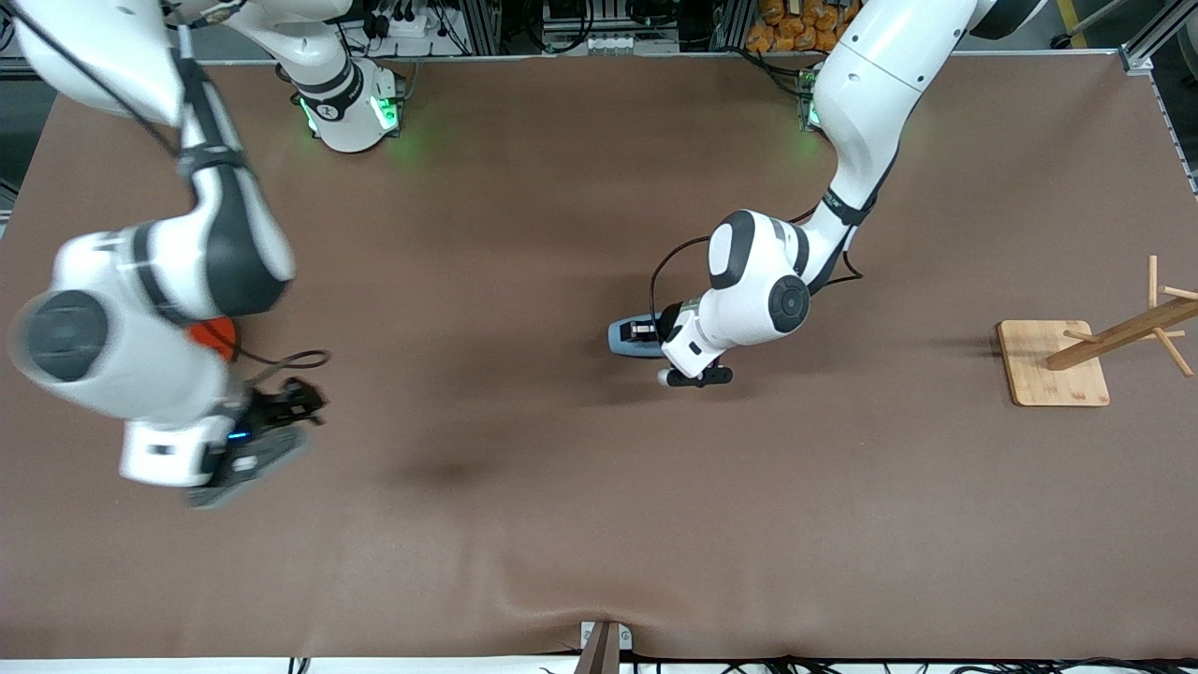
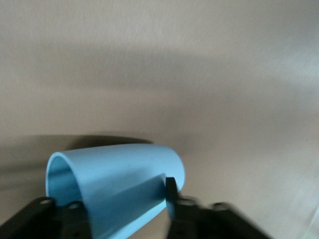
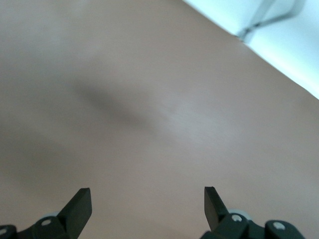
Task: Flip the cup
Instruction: 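Open the right gripper and withdraw it while the left gripper holds the cup, then lower the cup upright onto the table with the left gripper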
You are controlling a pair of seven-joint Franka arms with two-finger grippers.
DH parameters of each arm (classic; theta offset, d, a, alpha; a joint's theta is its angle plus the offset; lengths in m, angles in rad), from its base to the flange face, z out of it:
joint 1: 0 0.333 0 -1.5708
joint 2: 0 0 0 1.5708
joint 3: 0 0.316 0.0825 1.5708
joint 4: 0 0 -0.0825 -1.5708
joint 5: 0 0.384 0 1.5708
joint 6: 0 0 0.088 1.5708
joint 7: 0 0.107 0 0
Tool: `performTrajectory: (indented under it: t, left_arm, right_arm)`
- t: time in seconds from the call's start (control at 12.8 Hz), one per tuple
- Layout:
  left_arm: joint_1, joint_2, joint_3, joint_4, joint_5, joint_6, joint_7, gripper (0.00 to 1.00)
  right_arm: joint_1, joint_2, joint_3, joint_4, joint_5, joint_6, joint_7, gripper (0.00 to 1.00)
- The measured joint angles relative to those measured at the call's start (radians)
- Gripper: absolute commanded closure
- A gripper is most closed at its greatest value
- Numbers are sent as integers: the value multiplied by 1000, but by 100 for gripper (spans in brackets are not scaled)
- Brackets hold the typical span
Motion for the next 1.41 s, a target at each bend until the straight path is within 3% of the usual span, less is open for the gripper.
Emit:
performTrajectory:
  t: [0.16,0.31,0.47,0.63,0.7,0.78,0.94,1.1,1.41]
  left_arm:
    - [4,-24,35,7,92,-2,0,100]
    - [8,-70,94,14,201,-28,-20,100]
    - [10,-119,185,35,366,-100,-62,100]
    - [17,-147,258,42,552,-142,-103,100]
    - [19,-142,284,41,624,-146,-114,67]
    - [20,-124,303,43,663,-146,-120,1]
    - [22,-68,322,57,682,-136,-121,0]
    - [22,-48,323,80,682,-126,-123,0]
    - [22,-139,324,122,683,-209,-126,0]
  right_arm:
    - [-5,-64,-55,1,17,-81,98,0]
    - [-9,-123,-66,-1,18,-194,346,0]
    - [-12,-172,-66,-19,18,-241,589,0]
    - [-27,-249,-69,-101,18,-236,673,0]
    - [-36,-310,-74,-176,18,-205,687,0]
    - [-42,-379,-83,-258,19,-179,699,0]
    - [-46,-502,-102,-383,41,-173,714,0]
    - [-47,-566,-131,-431,52,-185,717,0]
    - [-47,-565,-153,-344,54,-251,716,0]
